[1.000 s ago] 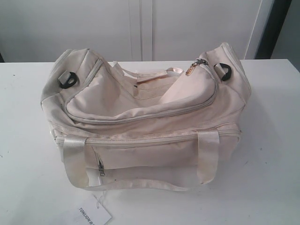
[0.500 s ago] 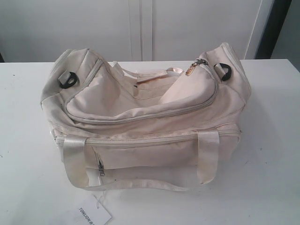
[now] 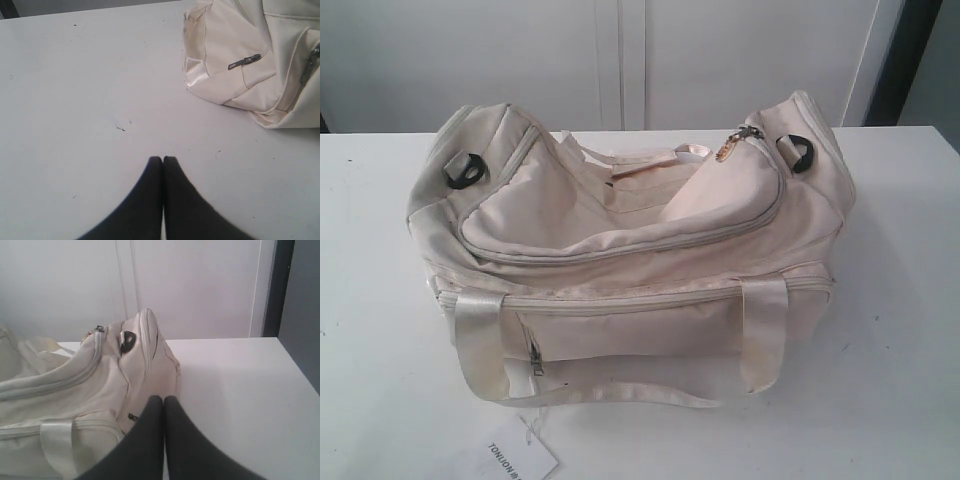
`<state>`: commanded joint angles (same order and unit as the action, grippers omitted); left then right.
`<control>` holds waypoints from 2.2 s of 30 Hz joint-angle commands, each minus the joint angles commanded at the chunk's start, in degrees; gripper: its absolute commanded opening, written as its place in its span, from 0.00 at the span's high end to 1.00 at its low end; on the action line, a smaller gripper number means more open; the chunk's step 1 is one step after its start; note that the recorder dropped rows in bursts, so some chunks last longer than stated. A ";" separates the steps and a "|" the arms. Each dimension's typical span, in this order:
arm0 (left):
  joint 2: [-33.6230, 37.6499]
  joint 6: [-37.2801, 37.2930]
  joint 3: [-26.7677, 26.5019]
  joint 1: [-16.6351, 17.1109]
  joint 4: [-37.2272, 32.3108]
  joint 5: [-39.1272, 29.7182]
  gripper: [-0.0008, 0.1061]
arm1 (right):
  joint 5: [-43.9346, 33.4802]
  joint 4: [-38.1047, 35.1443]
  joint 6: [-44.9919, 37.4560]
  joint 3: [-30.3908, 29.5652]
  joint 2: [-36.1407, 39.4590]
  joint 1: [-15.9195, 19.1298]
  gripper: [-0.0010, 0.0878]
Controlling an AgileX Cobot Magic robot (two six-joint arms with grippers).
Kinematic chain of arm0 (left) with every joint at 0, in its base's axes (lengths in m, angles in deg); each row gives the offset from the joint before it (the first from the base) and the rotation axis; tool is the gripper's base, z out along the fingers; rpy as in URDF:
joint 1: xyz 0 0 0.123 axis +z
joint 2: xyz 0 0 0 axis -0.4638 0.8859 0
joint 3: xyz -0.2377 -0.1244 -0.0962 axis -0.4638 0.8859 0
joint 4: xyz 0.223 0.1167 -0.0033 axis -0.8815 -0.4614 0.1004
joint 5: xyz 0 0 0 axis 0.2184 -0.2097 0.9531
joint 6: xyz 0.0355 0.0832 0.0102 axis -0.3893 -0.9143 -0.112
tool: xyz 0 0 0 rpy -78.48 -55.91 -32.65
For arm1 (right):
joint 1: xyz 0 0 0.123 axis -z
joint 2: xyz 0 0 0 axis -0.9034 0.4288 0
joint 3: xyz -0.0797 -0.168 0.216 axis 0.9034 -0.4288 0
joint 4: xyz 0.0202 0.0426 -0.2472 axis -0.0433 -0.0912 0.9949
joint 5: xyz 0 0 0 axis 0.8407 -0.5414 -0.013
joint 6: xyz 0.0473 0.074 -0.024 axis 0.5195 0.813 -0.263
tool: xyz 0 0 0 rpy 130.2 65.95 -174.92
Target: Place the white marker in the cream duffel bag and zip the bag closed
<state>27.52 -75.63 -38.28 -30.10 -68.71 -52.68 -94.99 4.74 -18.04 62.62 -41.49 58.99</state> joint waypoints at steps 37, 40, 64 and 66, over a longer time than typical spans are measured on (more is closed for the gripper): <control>0.00 -0.08 0.00 0.00 0.00 0.04 0.99 | 6.53 0.14 -6.17 -14.91 0.00 3.51 0.99; 0.00 -0.08 0.00 0.00 0.00 0.04 0.99 | 6.53 0.14 -6.17 -14.91 0.00 3.51 0.99; 0.00 -0.08 0.00 0.00 0.00 0.04 0.99 | 6.53 0.02 -6.17 -14.91 0.00 3.51 0.99; 0.00 -0.08 0.00 0.00 0.00 0.04 0.99 | 6.53 0.02 -6.17 -14.91 0.00 3.51 0.99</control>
<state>27.52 -75.71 -38.28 -30.10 -68.71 -52.64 -88.46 4.76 -24.21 47.71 -41.49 62.49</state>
